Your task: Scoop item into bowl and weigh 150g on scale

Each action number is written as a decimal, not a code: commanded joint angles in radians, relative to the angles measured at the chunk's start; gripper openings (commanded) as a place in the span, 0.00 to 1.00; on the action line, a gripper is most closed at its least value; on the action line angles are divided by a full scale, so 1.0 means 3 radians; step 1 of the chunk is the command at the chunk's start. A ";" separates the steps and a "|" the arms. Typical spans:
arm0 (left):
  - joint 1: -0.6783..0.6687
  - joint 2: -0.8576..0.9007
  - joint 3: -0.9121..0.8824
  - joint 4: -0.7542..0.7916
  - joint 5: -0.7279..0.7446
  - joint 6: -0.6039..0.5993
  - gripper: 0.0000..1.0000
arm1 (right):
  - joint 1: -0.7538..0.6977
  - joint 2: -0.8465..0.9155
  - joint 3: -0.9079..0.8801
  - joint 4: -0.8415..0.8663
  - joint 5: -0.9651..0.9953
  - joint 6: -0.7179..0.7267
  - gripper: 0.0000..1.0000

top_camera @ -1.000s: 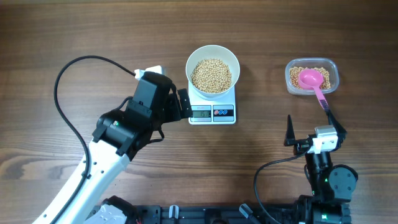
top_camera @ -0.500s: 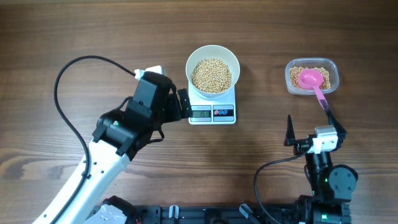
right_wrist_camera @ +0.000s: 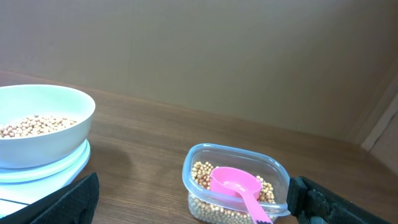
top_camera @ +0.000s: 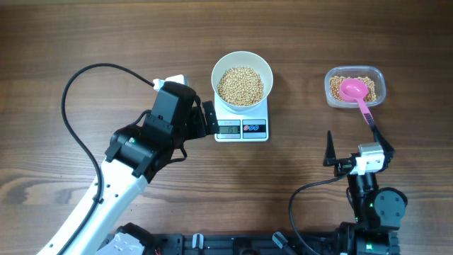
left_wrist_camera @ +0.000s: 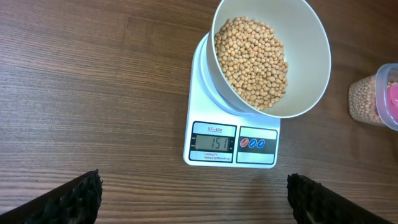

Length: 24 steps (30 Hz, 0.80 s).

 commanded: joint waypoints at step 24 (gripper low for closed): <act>0.0015 -0.0024 0.0004 0.0006 -0.0033 0.0028 1.00 | 0.0014 -0.0046 -0.0009 0.0320 -0.0107 -0.0097 1.00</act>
